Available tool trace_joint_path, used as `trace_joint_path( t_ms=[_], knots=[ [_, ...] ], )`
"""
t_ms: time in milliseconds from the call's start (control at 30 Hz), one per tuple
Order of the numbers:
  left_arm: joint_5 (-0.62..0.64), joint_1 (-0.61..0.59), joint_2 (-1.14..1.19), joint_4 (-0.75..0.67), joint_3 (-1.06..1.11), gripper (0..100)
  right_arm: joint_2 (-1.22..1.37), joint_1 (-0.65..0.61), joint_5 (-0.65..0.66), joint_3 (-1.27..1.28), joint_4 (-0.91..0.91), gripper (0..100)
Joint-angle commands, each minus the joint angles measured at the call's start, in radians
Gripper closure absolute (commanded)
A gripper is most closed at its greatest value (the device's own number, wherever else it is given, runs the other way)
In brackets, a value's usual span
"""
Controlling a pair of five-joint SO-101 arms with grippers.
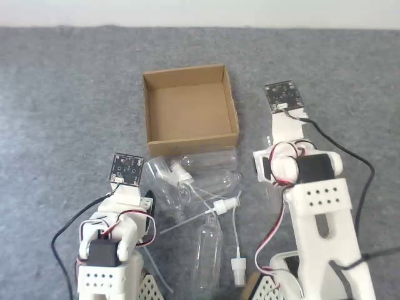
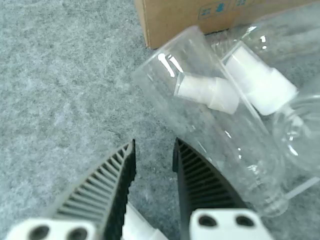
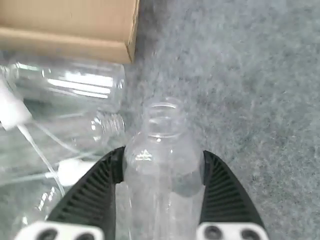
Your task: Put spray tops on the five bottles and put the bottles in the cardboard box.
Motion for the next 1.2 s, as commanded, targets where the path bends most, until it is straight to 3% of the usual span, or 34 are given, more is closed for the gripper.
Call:
trace_joint_path(
  t_ms=[0,267,633,1167],
  knots=[
    [-0.005,-0.002,-0.018,0.003,-0.013,88,-0.084,-0.007,-0.081,0.014,-0.088,92.9],
    [-0.005,-0.002,-0.018,0.003,-0.013,88,-0.214,-0.004,-0.161,0.232,-0.292,93.2],
    [-0.005,-0.002,-0.018,0.003,-0.013,88,-0.513,-0.002,-0.167,0.463,-0.406,93.3],
    [-0.005,-0.002,-0.018,0.003,-0.013,88,-0.745,0.067,-0.169,0.595,-0.421,93.3]
  ],
)
